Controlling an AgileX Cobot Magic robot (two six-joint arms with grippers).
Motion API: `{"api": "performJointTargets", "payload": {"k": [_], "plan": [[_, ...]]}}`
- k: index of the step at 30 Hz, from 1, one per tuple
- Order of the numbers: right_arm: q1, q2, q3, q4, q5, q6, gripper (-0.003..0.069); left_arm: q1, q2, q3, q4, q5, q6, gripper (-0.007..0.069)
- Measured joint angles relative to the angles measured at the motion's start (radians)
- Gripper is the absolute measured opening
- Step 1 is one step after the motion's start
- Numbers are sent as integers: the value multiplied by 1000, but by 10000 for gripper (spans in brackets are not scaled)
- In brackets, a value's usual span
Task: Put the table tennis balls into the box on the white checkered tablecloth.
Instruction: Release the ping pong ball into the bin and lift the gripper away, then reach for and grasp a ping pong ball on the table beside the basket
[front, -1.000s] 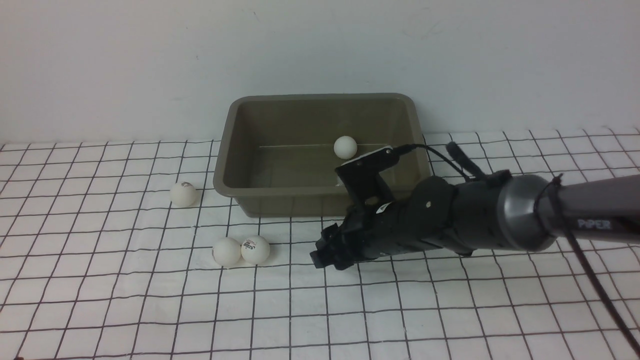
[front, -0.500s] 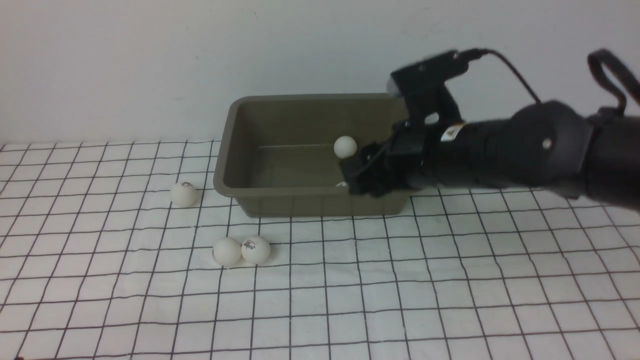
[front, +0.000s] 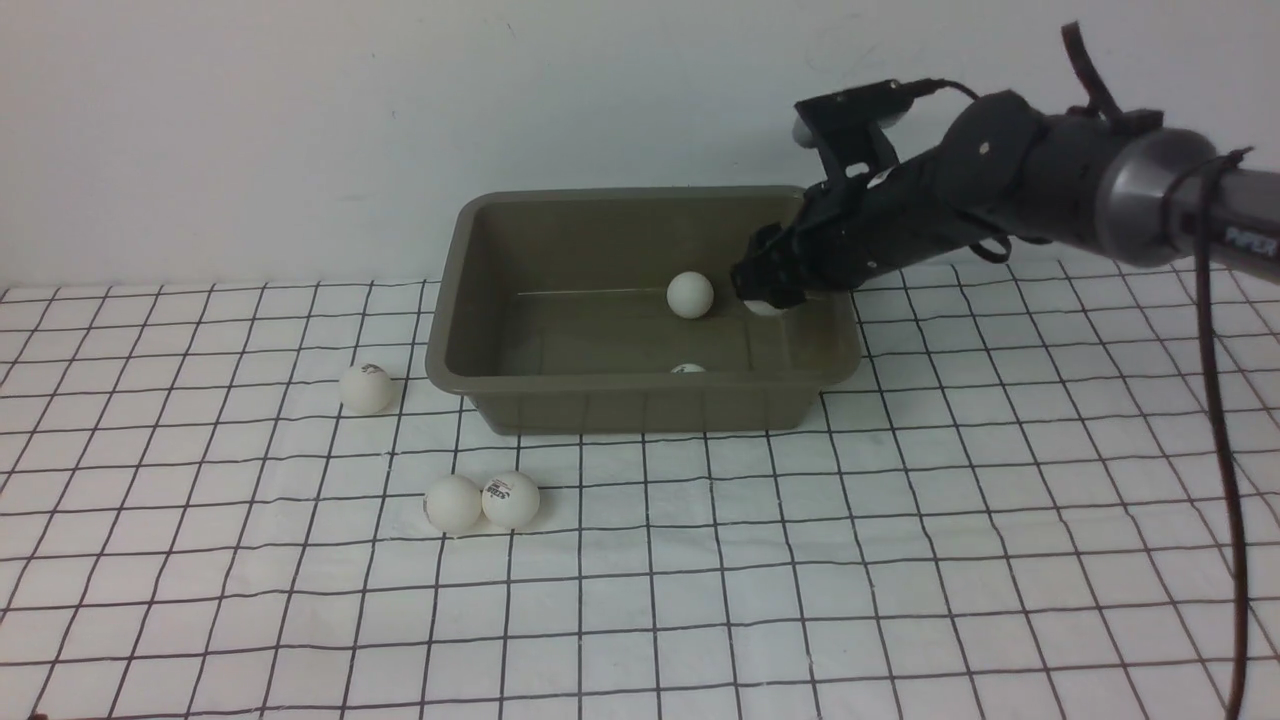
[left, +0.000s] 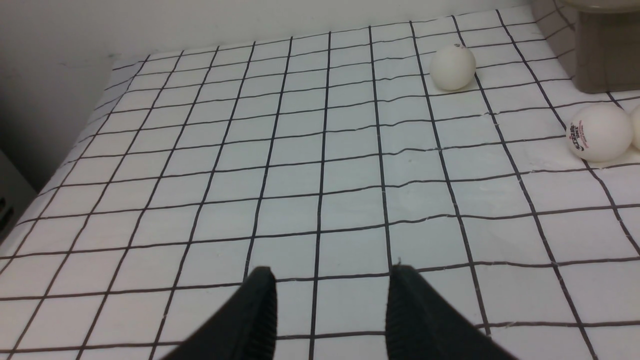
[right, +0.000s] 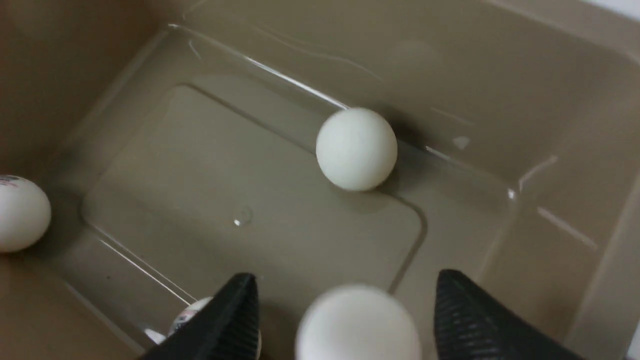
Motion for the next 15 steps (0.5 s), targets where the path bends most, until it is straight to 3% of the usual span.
{"api": "performJointTargets", "payload": {"k": [9, 15], "plan": [[-20, -86, -88, -82, 85, 22, 496, 0, 0, 0, 0, 0, 0, 279], [-99, -354, -95, -236, 136, 80, 496, 0, 0, 0, 0, 0, 0, 279]]}}
